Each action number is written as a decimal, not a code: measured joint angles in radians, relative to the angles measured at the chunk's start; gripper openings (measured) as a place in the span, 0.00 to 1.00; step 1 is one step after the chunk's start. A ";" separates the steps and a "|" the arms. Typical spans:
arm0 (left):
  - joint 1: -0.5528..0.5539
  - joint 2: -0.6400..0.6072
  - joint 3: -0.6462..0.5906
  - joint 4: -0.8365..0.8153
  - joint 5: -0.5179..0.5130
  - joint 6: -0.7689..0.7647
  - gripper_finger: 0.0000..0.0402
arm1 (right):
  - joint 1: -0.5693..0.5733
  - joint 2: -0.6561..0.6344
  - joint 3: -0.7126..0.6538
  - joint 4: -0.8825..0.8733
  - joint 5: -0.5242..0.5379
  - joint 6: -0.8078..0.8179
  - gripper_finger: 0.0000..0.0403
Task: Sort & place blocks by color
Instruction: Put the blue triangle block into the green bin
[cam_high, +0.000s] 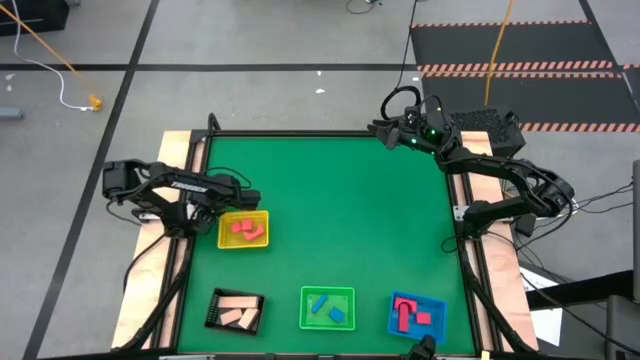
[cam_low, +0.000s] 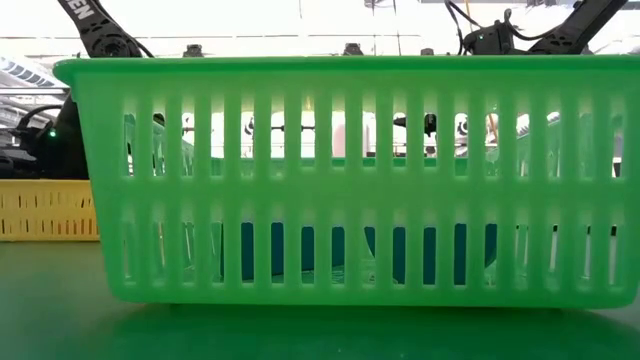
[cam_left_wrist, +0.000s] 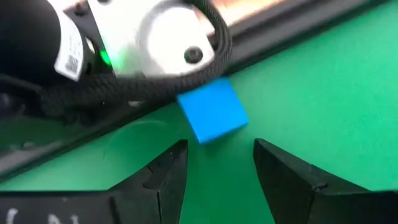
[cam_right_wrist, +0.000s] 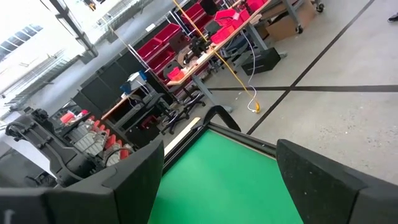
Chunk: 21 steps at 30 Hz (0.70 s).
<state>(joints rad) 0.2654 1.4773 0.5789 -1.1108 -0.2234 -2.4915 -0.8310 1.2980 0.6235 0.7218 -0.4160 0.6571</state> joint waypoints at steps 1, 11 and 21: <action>0.001 0.000 0.000 -0.011 -0.005 -0.005 0.46 | 0.000 0.000 0.000 0.000 0.000 0.000 0.75; 0.013 0.000 0.000 -0.032 -0.025 -0.008 0.46 | 0.000 0.000 0.000 0.000 0.000 0.005 0.75; 0.034 0.000 0.000 -0.013 -0.012 0.041 0.46 | 0.000 0.000 0.000 0.000 -0.004 0.007 0.75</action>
<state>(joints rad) 0.2993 1.4773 0.5793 -1.1233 -0.2352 -2.4504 -0.8310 1.2980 0.6235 0.7216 -0.4198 0.6643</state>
